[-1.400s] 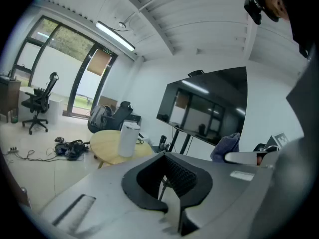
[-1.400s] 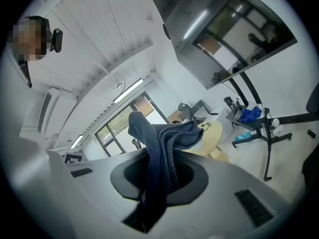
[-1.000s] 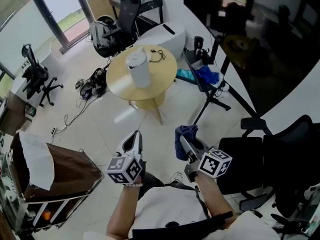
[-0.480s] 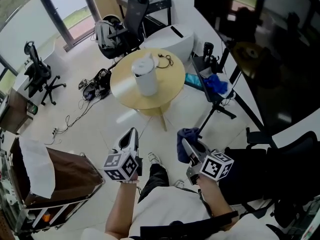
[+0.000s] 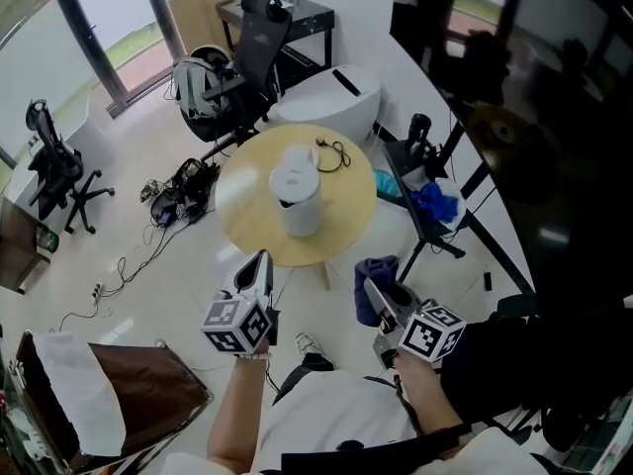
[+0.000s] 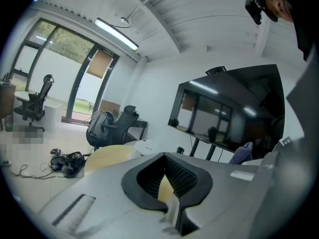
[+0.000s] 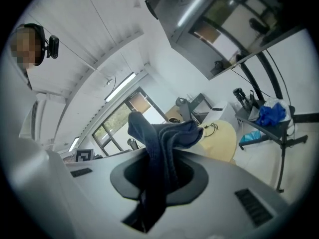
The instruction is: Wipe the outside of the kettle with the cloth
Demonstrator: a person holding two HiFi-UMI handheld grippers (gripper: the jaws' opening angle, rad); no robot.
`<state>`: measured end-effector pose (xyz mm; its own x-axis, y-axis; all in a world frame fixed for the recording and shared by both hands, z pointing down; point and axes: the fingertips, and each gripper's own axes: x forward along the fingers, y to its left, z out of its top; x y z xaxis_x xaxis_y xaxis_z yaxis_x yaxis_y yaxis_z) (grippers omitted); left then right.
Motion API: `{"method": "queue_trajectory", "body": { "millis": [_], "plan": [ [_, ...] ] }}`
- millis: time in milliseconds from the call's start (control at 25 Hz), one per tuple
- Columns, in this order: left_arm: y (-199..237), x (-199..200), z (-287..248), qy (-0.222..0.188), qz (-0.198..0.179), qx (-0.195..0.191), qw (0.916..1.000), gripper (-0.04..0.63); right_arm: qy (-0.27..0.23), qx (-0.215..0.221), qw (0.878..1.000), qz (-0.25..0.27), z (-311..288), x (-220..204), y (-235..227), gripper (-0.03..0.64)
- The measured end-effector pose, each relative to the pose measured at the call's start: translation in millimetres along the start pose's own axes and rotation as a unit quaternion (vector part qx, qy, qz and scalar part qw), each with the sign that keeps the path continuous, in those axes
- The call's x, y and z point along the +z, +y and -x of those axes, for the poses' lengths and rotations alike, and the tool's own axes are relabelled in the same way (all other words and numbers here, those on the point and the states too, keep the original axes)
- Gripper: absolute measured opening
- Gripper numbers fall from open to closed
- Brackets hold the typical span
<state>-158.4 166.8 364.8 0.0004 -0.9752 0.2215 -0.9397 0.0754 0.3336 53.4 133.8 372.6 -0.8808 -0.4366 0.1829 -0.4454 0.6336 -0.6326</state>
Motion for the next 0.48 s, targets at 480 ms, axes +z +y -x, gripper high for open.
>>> {"method": "queue_trajectory", "body": {
  "millis": [480],
  "plan": [
    [65, 12, -79, 0.039, -0.003, -0.037, 0.9986, 0.114, 0.066, -0.023, 0.993, 0.096, -105, 7, -4, 0.067]
  ]
}}
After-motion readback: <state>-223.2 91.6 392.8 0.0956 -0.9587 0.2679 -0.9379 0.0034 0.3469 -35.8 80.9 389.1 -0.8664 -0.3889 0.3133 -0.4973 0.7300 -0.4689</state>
